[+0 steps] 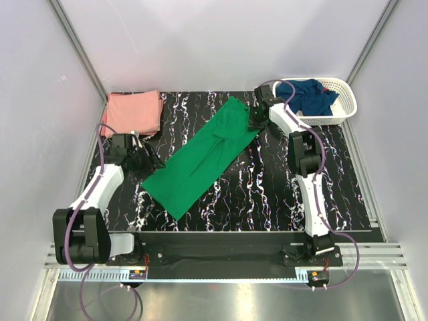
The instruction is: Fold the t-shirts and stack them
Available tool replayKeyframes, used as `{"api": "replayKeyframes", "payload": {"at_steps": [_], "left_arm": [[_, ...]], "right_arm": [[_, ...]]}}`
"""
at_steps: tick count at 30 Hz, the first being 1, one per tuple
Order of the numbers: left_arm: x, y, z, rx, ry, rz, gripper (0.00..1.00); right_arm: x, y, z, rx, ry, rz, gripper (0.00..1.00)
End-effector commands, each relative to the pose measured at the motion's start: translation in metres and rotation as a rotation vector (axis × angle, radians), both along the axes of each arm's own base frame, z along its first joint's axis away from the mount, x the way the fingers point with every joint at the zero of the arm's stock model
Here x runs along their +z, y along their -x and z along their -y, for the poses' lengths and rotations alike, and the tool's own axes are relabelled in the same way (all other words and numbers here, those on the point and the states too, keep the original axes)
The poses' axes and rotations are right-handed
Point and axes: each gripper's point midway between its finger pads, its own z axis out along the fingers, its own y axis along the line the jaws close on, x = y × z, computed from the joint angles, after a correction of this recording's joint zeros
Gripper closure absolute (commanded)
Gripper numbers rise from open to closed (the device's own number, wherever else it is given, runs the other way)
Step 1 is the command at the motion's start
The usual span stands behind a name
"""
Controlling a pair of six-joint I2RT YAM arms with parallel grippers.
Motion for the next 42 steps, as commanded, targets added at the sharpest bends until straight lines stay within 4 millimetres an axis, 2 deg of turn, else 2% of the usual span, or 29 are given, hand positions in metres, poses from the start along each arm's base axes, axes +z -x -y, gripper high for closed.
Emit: {"api": "replayKeyframes", "payload": {"at_steps": [1, 6, 8, 10, 11, 13, 14, 17, 20, 25, 26, 28, 32, 35, 39, 40, 42], "left_arm": [[-0.014, -0.003, 0.006, 0.022, 0.042, -0.023, 0.34], [-0.041, 0.008, 0.016, 0.012, 0.027, -0.07, 0.34], [-0.052, 0.012, 0.016, 0.032, 0.024, -0.094, 0.34], [-0.064, 0.017, 0.016, 0.047, 0.027, -0.113, 0.34], [-0.067, 0.017, 0.015, 0.054, 0.025, -0.114, 0.34], [-0.076, 0.021, 0.014, 0.064, 0.021, -0.146, 0.35], [-0.079, 0.023, 0.013, 0.066, 0.018, -0.158, 0.35], [-0.085, 0.025, 0.011, 0.068, 0.0, -0.178, 0.35], [-0.087, 0.028, 0.004, 0.096, -0.03, -0.178, 0.35], [-0.082, 0.035, 0.007, 0.13, -0.029, -0.164, 0.35], [-0.083, 0.041, 0.006, 0.134, -0.039, -0.177, 0.35], [-0.082, 0.046, 0.007, 0.147, -0.043, -0.177, 0.35], [-0.096, 0.072, 0.01, 0.189, -0.013, -0.234, 0.35], [-0.095, 0.08, 0.017, 0.201, 0.023, -0.225, 0.35], [-0.088, 0.094, 0.027, 0.207, 0.049, -0.223, 0.35], [-0.088, 0.099, 0.029, 0.201, 0.043, -0.228, 0.35], [-0.076, 0.096, 0.03, 0.21, 0.052, -0.182, 0.34]], "right_arm": [[-0.01, -0.018, 0.01, 0.078, 0.08, 0.038, 1.0], [-0.001, -0.04, 0.002, 0.164, 0.069, 0.125, 1.0], [0.007, -0.041, -0.001, 0.167, 0.044, 0.128, 1.0], [0.026, -0.042, -0.005, 0.149, 0.013, 0.15, 1.0], [0.05, -0.044, -0.006, 0.138, 0.001, 0.194, 1.0], [0.058, -0.045, -0.005, 0.117, -0.035, 0.223, 1.0], [0.077, -0.046, -0.005, 0.102, -0.061, 0.258, 1.0], [0.088, -0.045, -0.004, 0.092, -0.118, 0.27, 1.0], [0.086, -0.038, -0.005, 0.081, -0.151, 0.224, 1.0], [0.071, -0.012, -0.02, 0.028, -0.277, 0.112, 1.0], [0.064, -0.005, -0.021, 0.003, -0.293, 0.079, 1.0], [0.059, -0.005, -0.02, -0.009, -0.289, 0.084, 1.0], [0.037, 0.002, -0.013, 0.009, -0.231, 0.046, 1.0], [0.033, 0.006, -0.009, 0.029, -0.213, 0.051, 1.0], [0.045, 0.007, -0.012, 0.056, -0.229, 0.084, 1.0], [0.053, 0.007, -0.011, 0.054, -0.238, 0.096, 1.0], [0.063, 0.006, -0.012, 0.054, -0.266, 0.11, 1.0]]}}
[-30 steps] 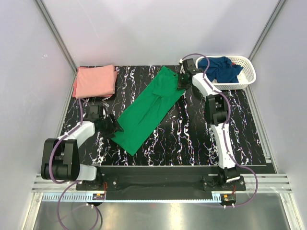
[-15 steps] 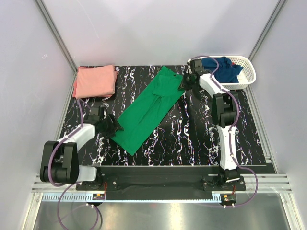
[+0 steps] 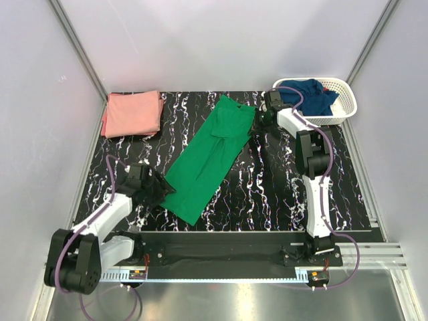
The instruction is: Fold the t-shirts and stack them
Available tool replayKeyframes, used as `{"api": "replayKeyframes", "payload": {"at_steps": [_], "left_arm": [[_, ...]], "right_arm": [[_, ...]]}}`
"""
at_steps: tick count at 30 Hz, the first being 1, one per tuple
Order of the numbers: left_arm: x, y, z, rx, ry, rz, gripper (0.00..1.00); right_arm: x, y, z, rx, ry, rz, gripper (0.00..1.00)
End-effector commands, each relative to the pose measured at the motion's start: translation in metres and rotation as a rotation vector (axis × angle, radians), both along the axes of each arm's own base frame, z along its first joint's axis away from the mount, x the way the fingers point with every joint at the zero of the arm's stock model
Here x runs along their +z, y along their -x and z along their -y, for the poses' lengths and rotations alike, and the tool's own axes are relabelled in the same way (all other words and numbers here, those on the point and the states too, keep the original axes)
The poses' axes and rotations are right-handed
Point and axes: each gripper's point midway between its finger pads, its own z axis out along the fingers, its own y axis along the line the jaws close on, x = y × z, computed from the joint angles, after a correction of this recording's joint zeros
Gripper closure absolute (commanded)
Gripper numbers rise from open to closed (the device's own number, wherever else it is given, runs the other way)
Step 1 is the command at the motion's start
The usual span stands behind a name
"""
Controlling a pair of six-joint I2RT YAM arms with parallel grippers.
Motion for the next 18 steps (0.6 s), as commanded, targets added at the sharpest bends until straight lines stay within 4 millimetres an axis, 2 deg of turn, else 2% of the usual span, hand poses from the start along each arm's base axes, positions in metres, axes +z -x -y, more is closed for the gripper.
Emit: {"api": "replayKeyframes", "payload": {"at_steps": [1, 4, 5, 8, 10, 16, 18], "left_arm": [[0.003, 0.018, -0.006, 0.051, -0.023, -0.041, 0.34], [0.019, 0.011, -0.01, 0.041, -0.056, -0.014, 0.33], [0.033, 0.002, -0.01, 0.036, -0.061, 0.01, 0.33], [0.05, -0.013, -0.009, 0.015, -0.078, 0.048, 0.32], [0.054, -0.019, -0.008, 0.002, -0.088, 0.054, 0.32], [0.064, -0.031, -0.007, -0.027, -0.105, 0.088, 0.32], [0.064, -0.032, -0.007, -0.033, -0.107, 0.086, 0.32]], "right_arm": [[0.065, -0.016, -0.002, 0.015, -0.071, 0.147, 1.0], [0.078, -0.03, 0.011, -0.038, -0.074, 0.183, 1.0], [0.08, -0.038, 0.018, -0.061, -0.077, 0.198, 1.0], [0.081, -0.054, 0.033, -0.103, -0.077, 0.232, 1.0], [0.075, -0.061, 0.035, -0.101, -0.077, 0.234, 1.0], [0.082, -0.08, 0.033, -0.073, -0.133, 0.294, 1.0], [0.074, -0.087, 0.035, -0.09, -0.132, 0.279, 1.0]]}}
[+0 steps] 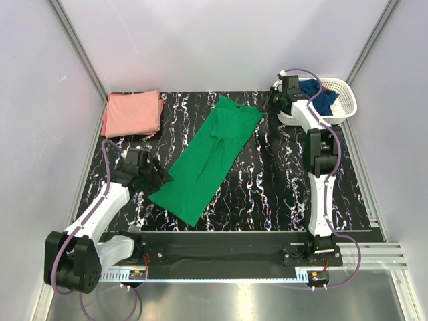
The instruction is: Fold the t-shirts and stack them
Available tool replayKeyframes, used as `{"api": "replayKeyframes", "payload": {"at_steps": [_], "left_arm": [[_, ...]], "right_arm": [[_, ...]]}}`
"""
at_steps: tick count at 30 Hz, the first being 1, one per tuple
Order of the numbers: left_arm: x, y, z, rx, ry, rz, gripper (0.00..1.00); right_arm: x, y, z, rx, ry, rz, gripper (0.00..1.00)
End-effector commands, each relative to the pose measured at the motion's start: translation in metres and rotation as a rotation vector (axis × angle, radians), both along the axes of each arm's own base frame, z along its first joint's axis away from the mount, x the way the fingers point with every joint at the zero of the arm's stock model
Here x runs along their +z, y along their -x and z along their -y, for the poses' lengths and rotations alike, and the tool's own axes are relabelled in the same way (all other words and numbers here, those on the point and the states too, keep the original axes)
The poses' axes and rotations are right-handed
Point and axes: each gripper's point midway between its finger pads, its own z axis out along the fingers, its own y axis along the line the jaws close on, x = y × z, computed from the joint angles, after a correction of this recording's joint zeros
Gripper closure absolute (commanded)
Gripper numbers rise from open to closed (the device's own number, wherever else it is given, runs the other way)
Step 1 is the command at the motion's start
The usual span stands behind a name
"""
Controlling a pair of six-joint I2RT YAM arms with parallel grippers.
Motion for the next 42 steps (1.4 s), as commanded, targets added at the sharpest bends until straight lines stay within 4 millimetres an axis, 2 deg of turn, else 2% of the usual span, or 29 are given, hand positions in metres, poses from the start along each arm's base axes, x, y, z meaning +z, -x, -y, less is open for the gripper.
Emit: {"api": "replayKeyframes", "payload": {"at_steps": [1, 7, 12, 13, 18, 20, 24, 28, 31, 36, 37, 42], "left_arm": [[0.011, -0.011, -0.002, -0.02, -0.028, 0.043, 0.32], [0.008, -0.008, 0.0, -0.03, -0.023, 0.037, 0.32], [0.011, -0.012, -0.003, -0.033, -0.045, 0.042, 0.32], [0.011, -0.014, -0.003, -0.033, -0.044, 0.045, 0.32], [0.005, -0.021, -0.001, -0.032, -0.046, 0.031, 0.32], [0.002, -0.023, 0.0, -0.034, -0.046, 0.02, 0.32], [0.0, -0.026, 0.0, -0.04, -0.048, 0.021, 0.32], [0.001, -0.028, 0.001, -0.041, -0.05, 0.023, 0.32], [-0.001, -0.029, 0.001, -0.045, -0.051, 0.022, 0.31], [-0.001, -0.032, 0.002, -0.052, -0.049, 0.022, 0.31], [-0.001, -0.033, 0.002, -0.051, -0.05, 0.023, 0.31], [-0.001, -0.036, 0.004, -0.058, -0.049, 0.021, 0.31]], "right_arm": [[-0.005, -0.017, -0.006, 0.004, -0.035, 0.024, 1.0], [-0.026, -0.018, -0.004, -0.015, -0.05, -0.011, 1.0], [-0.045, -0.02, 0.017, -0.063, 0.086, -0.047, 1.0], [-0.054, -0.019, 0.02, -0.062, 0.115, -0.063, 1.0], [-0.063, -0.012, 0.031, -0.072, 0.18, -0.091, 1.0], [-0.06, -0.013, 0.03, -0.063, 0.18, -0.082, 1.0], [-0.055, -0.012, 0.012, 0.008, 0.196, -0.054, 1.0], [-0.051, -0.013, 0.007, 0.027, 0.247, -0.036, 1.0], [-0.048, -0.017, 0.011, 0.011, 0.289, -0.025, 1.0], [-0.03, -0.021, 0.013, -0.006, 0.321, 0.004, 1.0], [-0.015, -0.022, 0.013, -0.013, 0.32, 0.032, 1.0], [0.014, -0.023, 0.007, -0.006, 0.333, 0.096, 1.0]]}}
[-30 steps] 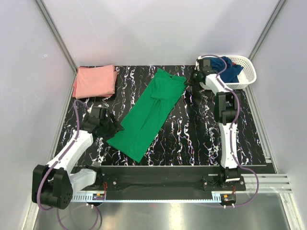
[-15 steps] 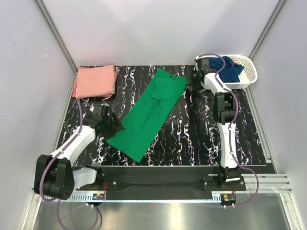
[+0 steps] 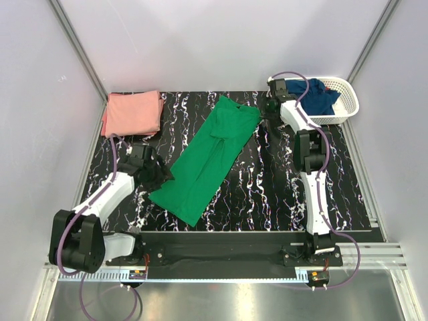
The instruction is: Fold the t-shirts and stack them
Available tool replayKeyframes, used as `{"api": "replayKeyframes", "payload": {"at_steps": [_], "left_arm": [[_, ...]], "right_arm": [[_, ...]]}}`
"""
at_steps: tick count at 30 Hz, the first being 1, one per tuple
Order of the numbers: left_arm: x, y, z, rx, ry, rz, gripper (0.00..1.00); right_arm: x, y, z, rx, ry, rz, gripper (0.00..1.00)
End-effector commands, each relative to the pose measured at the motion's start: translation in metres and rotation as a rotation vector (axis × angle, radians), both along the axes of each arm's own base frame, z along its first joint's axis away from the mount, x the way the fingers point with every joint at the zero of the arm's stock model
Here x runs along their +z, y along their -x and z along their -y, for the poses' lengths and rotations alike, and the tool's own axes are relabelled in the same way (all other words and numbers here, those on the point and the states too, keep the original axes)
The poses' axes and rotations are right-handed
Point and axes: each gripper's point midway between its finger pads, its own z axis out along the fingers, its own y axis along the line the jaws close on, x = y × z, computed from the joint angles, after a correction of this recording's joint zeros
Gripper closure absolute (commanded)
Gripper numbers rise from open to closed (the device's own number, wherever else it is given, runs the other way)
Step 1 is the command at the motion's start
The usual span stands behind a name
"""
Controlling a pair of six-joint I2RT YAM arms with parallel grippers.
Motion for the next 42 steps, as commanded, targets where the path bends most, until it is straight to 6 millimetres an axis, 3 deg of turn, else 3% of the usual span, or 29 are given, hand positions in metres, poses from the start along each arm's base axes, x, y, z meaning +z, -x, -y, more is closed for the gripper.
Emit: {"api": "replayKeyframes", "payload": {"at_steps": [1, 10, 25, 32, 36, 39, 40, 42], "left_arm": [[0.017, -0.024, 0.005, -0.013, 0.008, 0.09, 0.31], [0.013, -0.021, 0.006, -0.021, 0.018, 0.088, 0.3], [0.012, -0.023, 0.005, -0.02, 0.009, 0.079, 0.3], [0.011, -0.023, 0.006, -0.019, 0.009, 0.076, 0.3], [0.014, -0.023, 0.005, -0.016, 0.006, 0.081, 0.3], [0.02, -0.024, 0.004, -0.016, 0.005, 0.091, 0.3], [0.023, -0.025, 0.004, -0.017, 0.002, 0.099, 0.3], [0.031, -0.031, -0.001, -0.012, -0.023, 0.124, 0.3]], "right_arm": [[0.076, -0.011, -0.007, 0.021, 0.021, 0.154, 1.0], [0.092, -0.003, -0.031, 0.096, 0.001, 0.163, 1.0], [0.035, 0.023, -0.023, 0.066, 0.049, 0.016, 1.0], [0.014, 0.025, -0.021, 0.064, 0.069, -0.012, 1.0], [0.022, 0.023, -0.019, 0.066, 0.08, 0.002, 1.0], [0.043, 0.021, -0.021, 0.08, 0.073, 0.036, 1.0], [0.061, 0.018, -0.022, 0.08, 0.067, 0.069, 1.0], [0.079, 0.016, -0.026, 0.091, 0.047, 0.096, 1.0]]}}
